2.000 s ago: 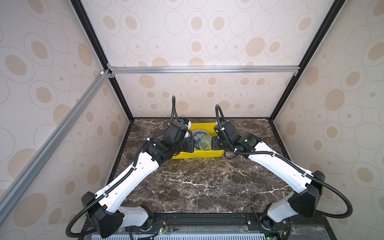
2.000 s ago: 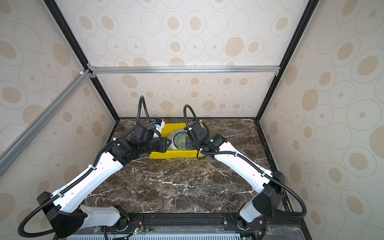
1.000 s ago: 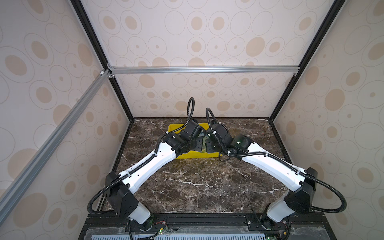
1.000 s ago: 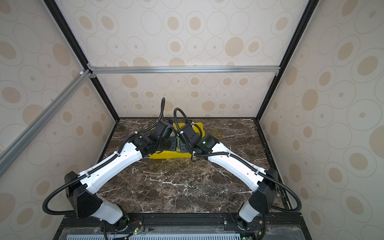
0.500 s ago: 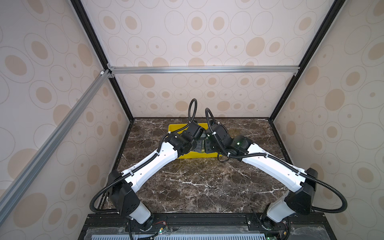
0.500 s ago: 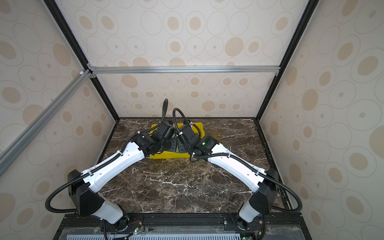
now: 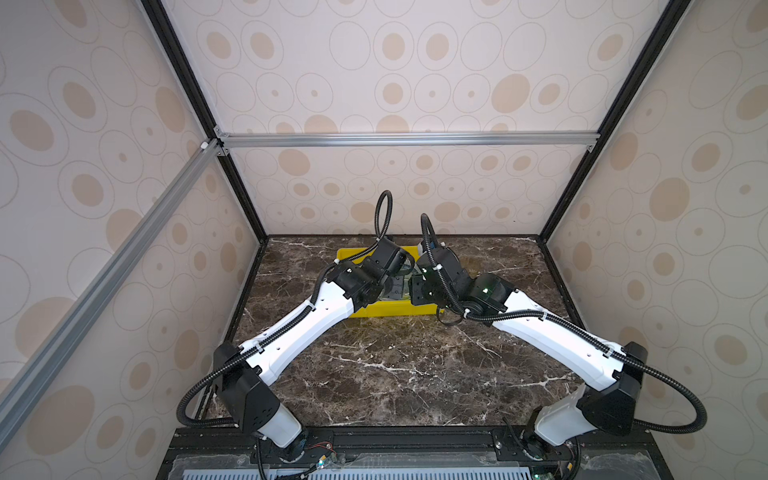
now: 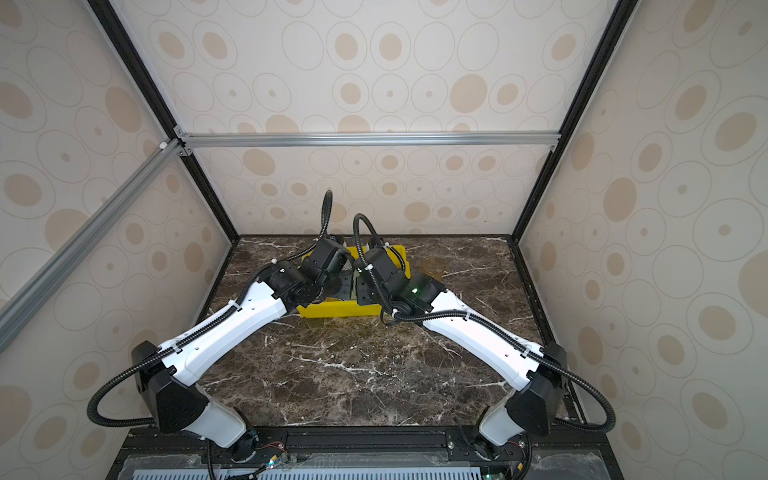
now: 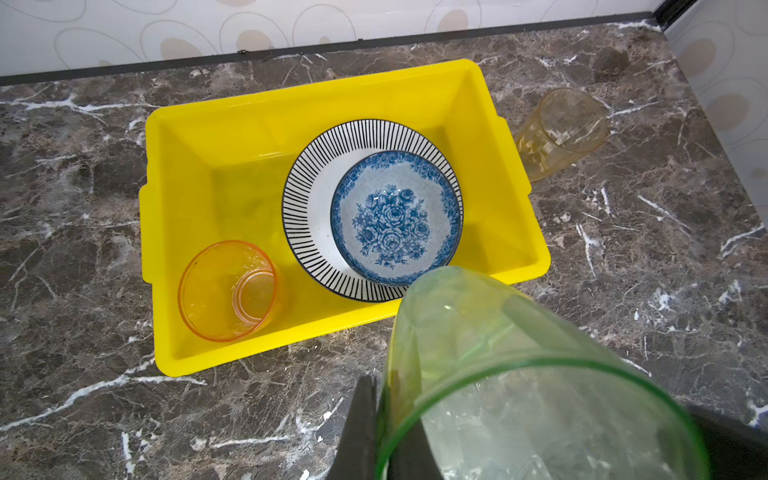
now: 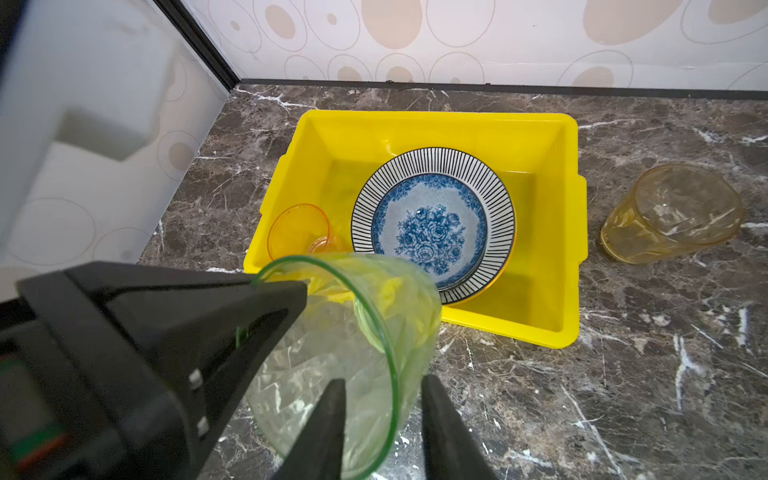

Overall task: Place the mixed dishes into the plastic bin
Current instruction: 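Grasp the green cup with the left gripper while the right gripper releases it, then carry the green cup over the bin with the left gripper while the right gripper withdraws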

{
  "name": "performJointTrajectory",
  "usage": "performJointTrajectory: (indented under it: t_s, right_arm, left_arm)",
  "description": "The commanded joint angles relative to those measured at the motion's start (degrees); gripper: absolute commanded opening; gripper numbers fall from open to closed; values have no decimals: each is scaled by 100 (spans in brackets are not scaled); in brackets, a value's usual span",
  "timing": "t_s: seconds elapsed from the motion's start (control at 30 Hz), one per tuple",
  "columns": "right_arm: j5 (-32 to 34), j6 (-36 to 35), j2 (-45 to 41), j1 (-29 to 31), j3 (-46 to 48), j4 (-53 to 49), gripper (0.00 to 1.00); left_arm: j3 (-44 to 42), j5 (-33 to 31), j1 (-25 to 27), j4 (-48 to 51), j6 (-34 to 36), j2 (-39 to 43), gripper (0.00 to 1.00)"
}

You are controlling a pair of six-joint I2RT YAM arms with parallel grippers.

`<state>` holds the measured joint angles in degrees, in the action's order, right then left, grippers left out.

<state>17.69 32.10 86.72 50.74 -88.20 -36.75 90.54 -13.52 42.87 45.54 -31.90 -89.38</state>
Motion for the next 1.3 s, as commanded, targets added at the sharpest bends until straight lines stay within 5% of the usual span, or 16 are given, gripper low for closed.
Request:
performJointTrajectory:
  t_s: [0.0, 0.4, 1.27]
  right_arm:
    - [-12, -8, -242, 32, 93, 45, 40]
    - [393, -335, -780, 35, 212, -73, 50]
    - [880, -483, -1590, -312, 915, -216, 56]
  left_arm:
    - [288, -186, 36, 74, 26, 123, 0]
    - [398, -378, 37, 308, 35, 140, 0]
    - [1503, -414, -145, 1215, 150, -386, 0]
